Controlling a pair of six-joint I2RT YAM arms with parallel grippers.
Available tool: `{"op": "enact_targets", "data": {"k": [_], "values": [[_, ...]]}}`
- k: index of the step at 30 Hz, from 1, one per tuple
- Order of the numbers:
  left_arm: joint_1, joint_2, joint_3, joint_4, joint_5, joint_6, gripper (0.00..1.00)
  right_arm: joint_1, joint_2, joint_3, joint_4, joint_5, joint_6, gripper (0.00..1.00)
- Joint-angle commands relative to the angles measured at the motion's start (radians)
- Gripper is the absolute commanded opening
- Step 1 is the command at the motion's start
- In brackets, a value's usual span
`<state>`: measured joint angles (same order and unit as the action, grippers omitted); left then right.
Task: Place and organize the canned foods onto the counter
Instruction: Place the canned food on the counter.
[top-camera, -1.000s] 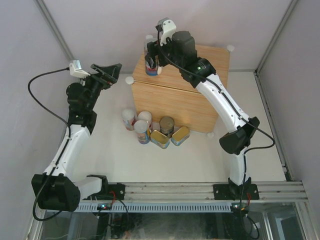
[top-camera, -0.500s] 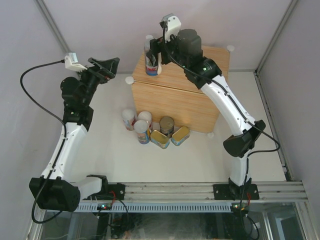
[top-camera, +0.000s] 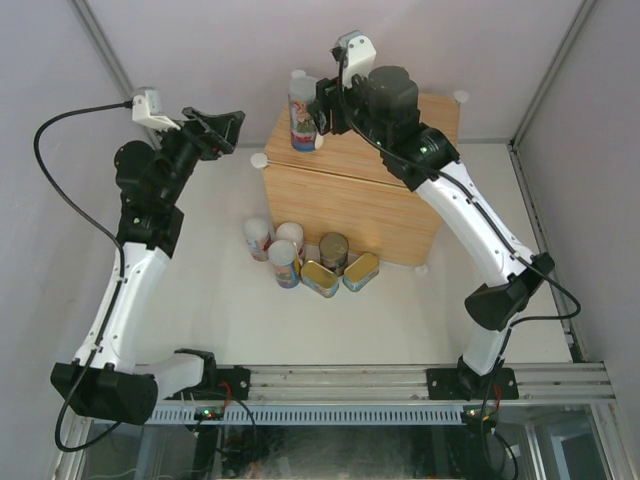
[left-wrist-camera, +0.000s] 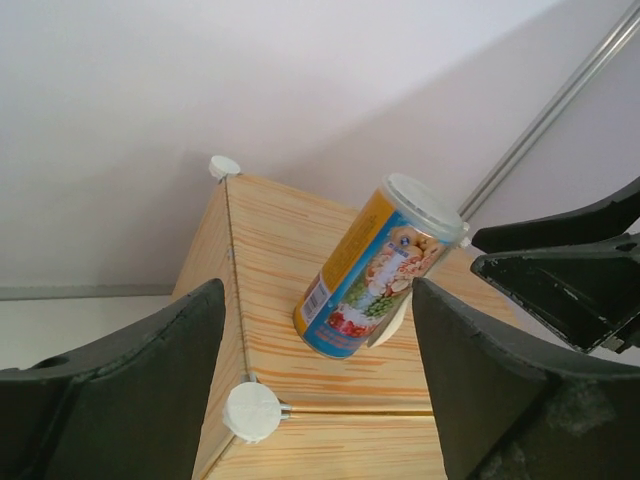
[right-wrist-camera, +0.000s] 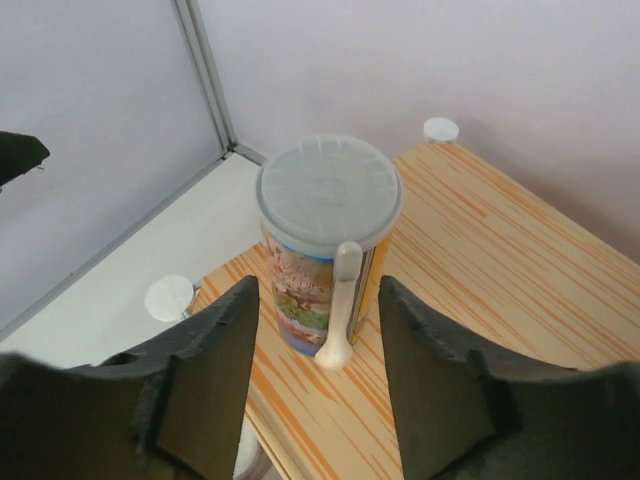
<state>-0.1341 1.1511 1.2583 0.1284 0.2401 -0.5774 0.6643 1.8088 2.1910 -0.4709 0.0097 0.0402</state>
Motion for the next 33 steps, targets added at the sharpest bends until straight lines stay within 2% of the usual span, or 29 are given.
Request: {"op": "enact_targets", "data": {"k": [1, 7, 12, 18, 22, 29, 33], "values": [[-0.026, -0.006, 0.075, -0.054, -0.012, 0.084, 0.78, 0.020, -0.090, -0.032, 0.072, 0.041, -0.003, 0.45], [-0.061, 0.017, 0.100, -0.104, -0.032, 0.126, 0.65, 0.045, -0.076, -0.036, 0.022, 0.038, 0.010, 0.16], [-0.082, 0.043, 0.115, -0.152, -0.045, 0.151, 0.56, 0.065, -0.052, -0.058, 0.015, 0.033, 0.045, 0.00], [-0.085, 0.036, 0.063, -0.177, -0.108, 0.147, 0.53, 0.085, -0.039, -0.108, 0.032, 0.019, 0.075, 0.00], [-0.085, 0.048, 0.065, -0.196, -0.094, 0.124, 0.52, 0.089, -0.027, -0.127, 0.034, 0.016, 0.088, 0.00], [-0.081, 0.036, 0.016, -0.246, -0.074, 0.041, 0.69, 0.087, -0.030, -0.174, 0.052, 0.030, 0.101, 0.00], [-0.058, 0.017, -0.056, -0.216, -0.046, -0.043, 0.72, 0.085, -0.029, -0.188, 0.063, 0.032, 0.105, 0.00]]}}
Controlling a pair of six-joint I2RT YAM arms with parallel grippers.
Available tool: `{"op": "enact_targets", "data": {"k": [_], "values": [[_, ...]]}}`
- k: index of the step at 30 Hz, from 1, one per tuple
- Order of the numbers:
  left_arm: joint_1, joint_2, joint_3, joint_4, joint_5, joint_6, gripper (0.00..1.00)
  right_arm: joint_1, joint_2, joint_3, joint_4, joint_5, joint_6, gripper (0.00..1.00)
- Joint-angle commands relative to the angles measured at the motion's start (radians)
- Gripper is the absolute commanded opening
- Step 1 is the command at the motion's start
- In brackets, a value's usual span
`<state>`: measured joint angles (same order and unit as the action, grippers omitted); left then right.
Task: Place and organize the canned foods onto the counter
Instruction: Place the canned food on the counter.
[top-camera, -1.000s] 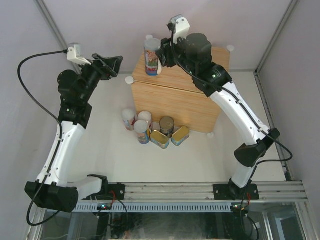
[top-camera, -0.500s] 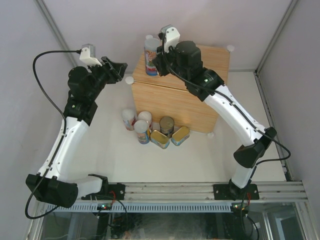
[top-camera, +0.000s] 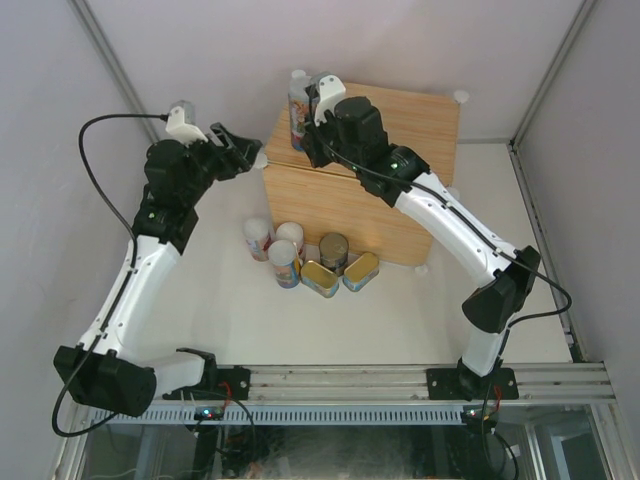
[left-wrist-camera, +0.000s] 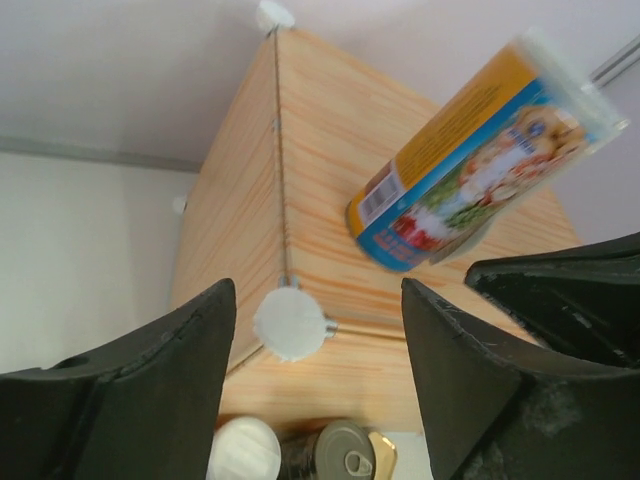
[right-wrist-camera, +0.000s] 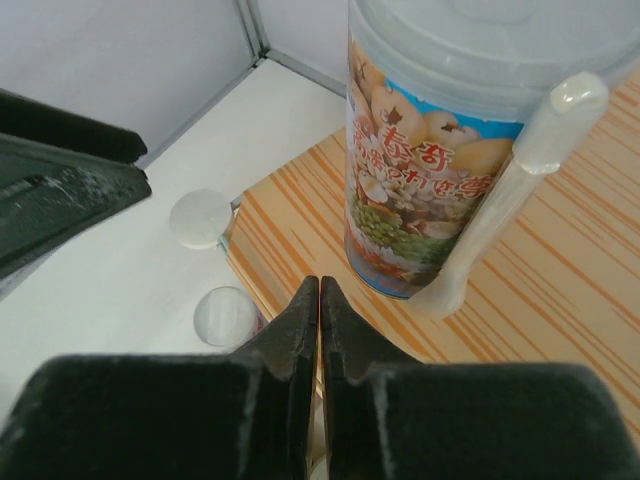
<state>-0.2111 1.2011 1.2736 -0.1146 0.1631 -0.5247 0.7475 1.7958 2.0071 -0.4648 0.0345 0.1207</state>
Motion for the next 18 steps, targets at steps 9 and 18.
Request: {"op": "enact_targets", "data": {"k": [9, 18], "values": [[0.078, -0.030, -0.195, 0.204, 0.126, -0.314, 0.72, -0.003, -0.012, -0.005, 0.061, 0.007, 0.024, 0.00], [0.079, 0.007, -0.235, 0.334, 0.171, -0.415, 0.65, -0.020, 0.007, -0.003, 0.079, 0.006, 0.036, 0.00]]}}
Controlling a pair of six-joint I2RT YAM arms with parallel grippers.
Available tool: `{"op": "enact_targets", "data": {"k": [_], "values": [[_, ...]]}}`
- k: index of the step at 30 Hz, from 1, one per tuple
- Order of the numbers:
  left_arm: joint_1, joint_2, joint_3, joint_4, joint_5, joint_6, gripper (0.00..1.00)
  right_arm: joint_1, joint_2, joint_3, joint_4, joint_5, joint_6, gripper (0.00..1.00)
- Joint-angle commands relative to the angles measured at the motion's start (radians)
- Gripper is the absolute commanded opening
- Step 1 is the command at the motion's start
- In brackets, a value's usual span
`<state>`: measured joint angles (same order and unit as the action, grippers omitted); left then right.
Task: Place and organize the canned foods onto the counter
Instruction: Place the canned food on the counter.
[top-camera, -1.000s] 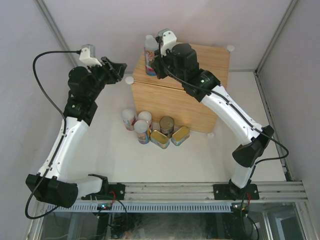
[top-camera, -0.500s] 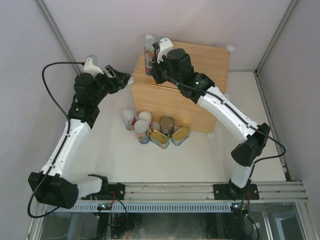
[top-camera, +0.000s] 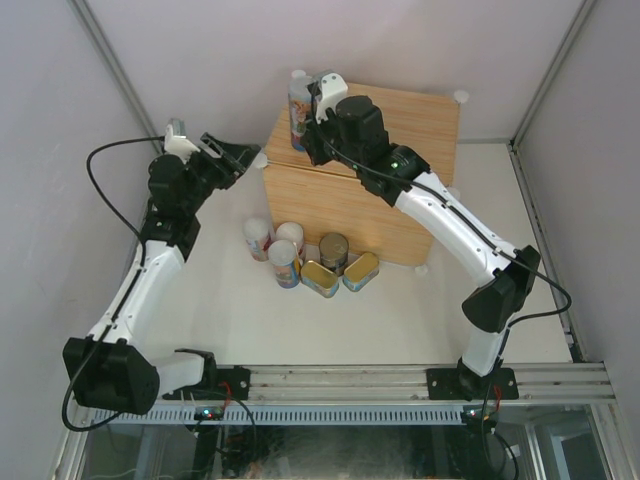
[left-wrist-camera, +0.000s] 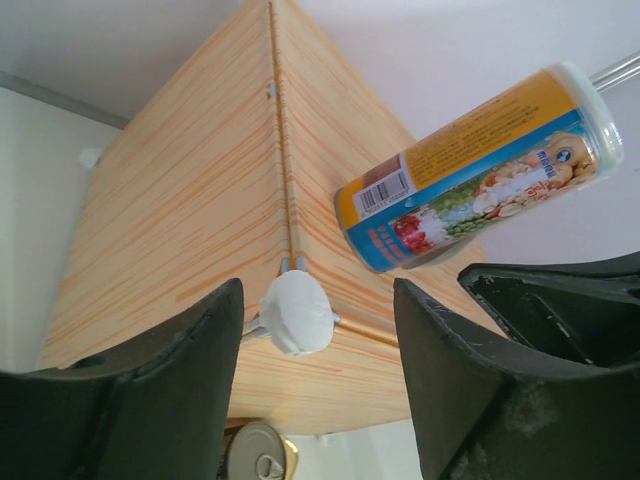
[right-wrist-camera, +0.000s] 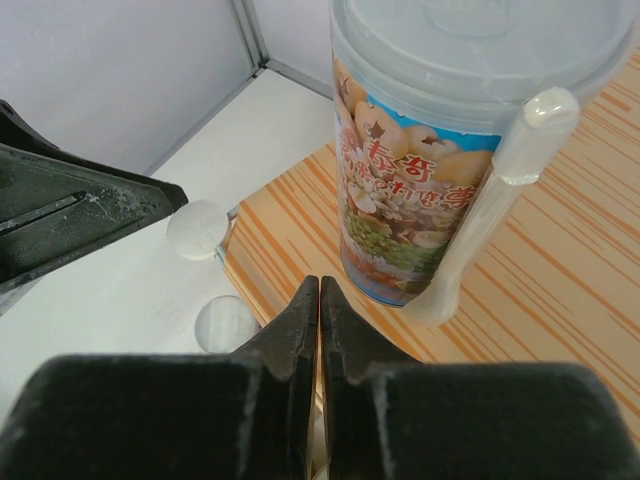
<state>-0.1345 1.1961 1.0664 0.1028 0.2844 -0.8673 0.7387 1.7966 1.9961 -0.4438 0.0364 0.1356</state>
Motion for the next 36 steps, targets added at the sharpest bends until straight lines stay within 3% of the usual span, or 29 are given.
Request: {"op": "enact_targets", "data": {"k": [1, 23, 30, 36], "values": [[0.003, 0.019, -0.027, 0.117, 0.056, -0.073, 0.65, -0.013, 0.007, 0.008, 0.060, 0.001, 0.022, 0.00], [0.007, 0.053, -0.025, 0.089, 0.102, -0.060, 0.63, -0.037, 0.049, 0.029, 0.073, -0.027, 0.039, 0.00], [0.006, 0.068, -0.034, 0.119, 0.128, -0.073, 0.46, -0.046, 0.067, 0.040, 0.076, -0.031, 0.046, 0.00], [0.005, 0.066, -0.059, 0.143, 0.139, -0.084, 0.38, -0.054, 0.077, 0.054, 0.074, -0.032, 0.050, 0.00]]}}
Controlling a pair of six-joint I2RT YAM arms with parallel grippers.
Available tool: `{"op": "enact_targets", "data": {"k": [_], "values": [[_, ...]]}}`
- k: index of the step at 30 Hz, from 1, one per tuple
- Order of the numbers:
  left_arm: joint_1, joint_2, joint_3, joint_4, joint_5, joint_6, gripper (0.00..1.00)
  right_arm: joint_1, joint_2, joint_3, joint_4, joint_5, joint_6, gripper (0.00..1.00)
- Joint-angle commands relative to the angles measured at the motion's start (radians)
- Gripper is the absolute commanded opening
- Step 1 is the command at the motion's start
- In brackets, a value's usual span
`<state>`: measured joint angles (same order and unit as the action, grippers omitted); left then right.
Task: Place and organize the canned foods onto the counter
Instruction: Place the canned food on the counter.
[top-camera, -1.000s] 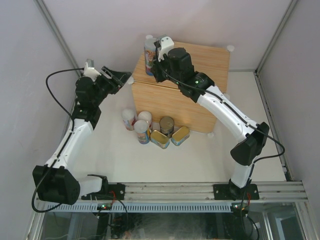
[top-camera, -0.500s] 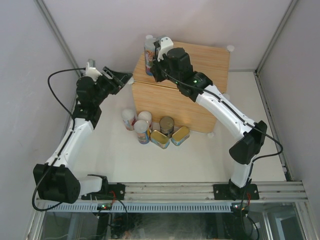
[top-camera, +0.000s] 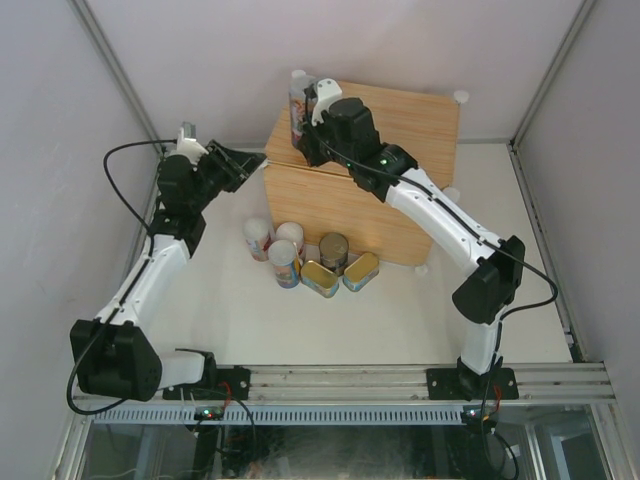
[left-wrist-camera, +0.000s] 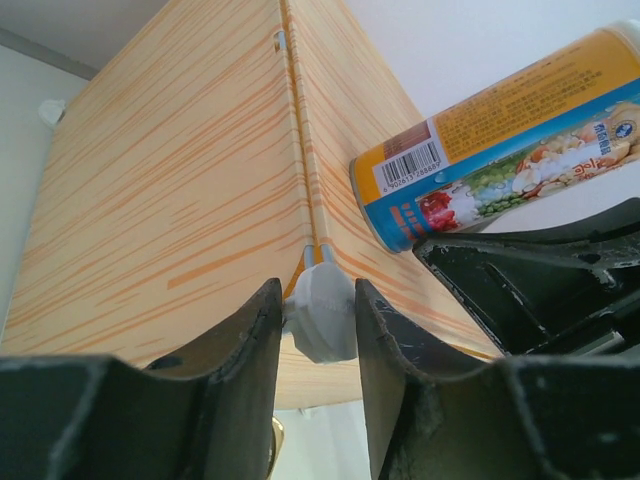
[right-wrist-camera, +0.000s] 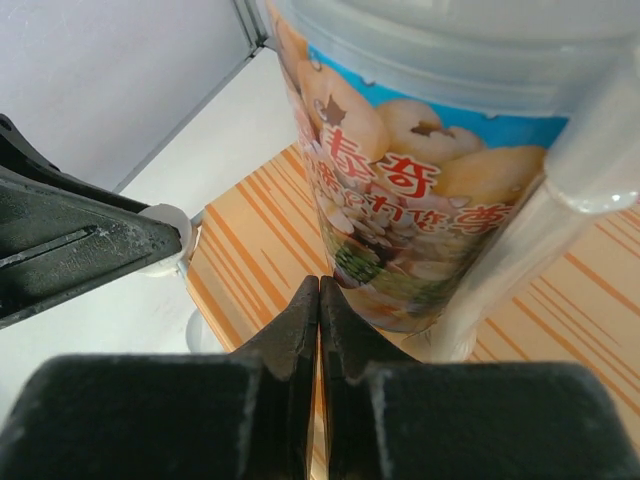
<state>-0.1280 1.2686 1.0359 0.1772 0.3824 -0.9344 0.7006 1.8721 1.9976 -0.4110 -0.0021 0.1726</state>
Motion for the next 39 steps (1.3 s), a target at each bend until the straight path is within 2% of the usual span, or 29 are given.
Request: {"op": "enact_targets", "data": {"k": [1, 16, 25, 39], "values": [[-0.001, -0.008, -0.033, 0.072, 0.041, -0.017, 0.37, -0.016, 0.004, 0.054, 0.041, 0.007, 0.014, 0.00], [-0.001, -0.034, -0.073, 0.096, 0.032, -0.022, 0.17, -0.038, 0.049, 0.099, 0.027, 0.004, 0.005, 0.00], [-0.001, -0.052, -0.081, 0.096, 0.028, -0.025, 0.13, -0.027, 0.044, 0.115, -0.020, 0.008, -0.021, 0.00], [-0.001, -0.125, -0.119, 0.050, -0.035, -0.029, 0.08, 0.003, -0.086, 0.001, -0.026, 0.049, -0.039, 0.00]]}}
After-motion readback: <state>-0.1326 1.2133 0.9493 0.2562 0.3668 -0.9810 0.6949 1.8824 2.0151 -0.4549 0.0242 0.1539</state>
